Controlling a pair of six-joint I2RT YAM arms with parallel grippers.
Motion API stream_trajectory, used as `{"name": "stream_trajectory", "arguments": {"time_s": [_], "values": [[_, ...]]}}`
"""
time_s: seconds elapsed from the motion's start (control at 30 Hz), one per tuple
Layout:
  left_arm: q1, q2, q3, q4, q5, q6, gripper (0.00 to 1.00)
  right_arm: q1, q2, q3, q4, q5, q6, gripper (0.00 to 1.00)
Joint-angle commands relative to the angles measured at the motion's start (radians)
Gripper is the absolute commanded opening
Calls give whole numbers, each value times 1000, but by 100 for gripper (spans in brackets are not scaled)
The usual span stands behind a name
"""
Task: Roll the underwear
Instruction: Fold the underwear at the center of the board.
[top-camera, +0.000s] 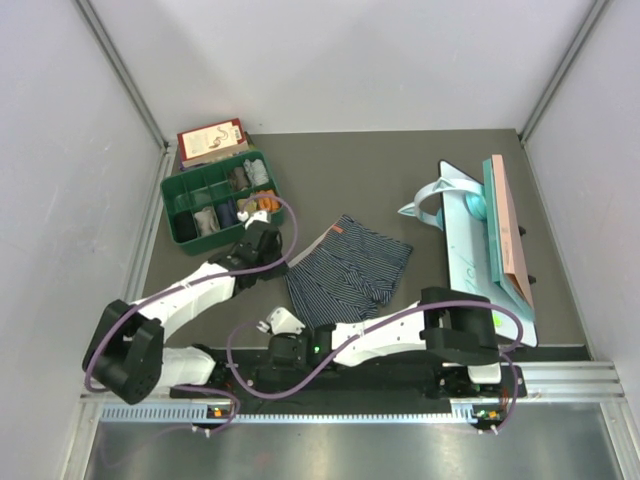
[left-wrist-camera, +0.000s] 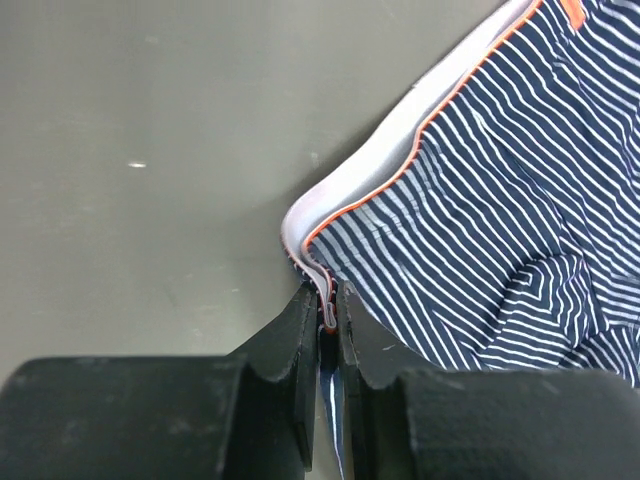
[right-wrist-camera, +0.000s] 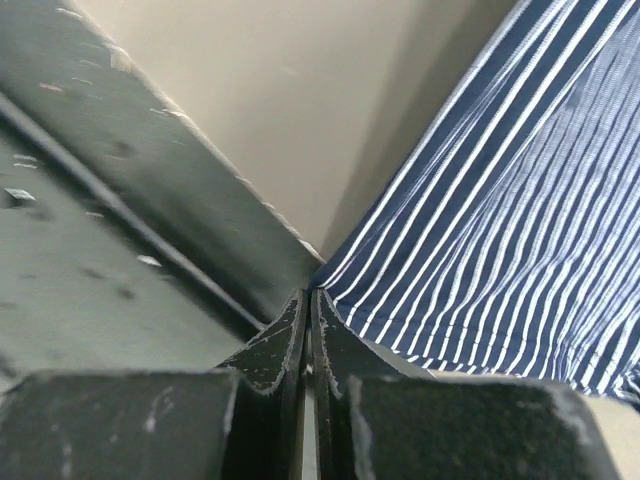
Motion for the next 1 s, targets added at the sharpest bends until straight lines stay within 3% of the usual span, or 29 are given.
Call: {"name": "stream_trajectory", "arguments": {"time_s": [0.0, 0.2, 0.4, 0.67, 0.97], "values": [[50, -91, -33, -31, -60, 21, 0, 6, -78, -5, 164, -112, -85, 0], [127, -231, -70, -126, -95, 45, 0, 9, -126, 5, 260, -232, -134, 0], [130, -306, -59, -201, -114, 82, 0, -9, -195, 29, 201, -177, -129, 0], [127, -196, 60, -117, 59, 70, 0, -176, -373, -126, 161, -115, -138, 0], [79, 13, 222, -16, 119, 42, 0, -331, -555, -266, 116, -84, -161, 0]]}}
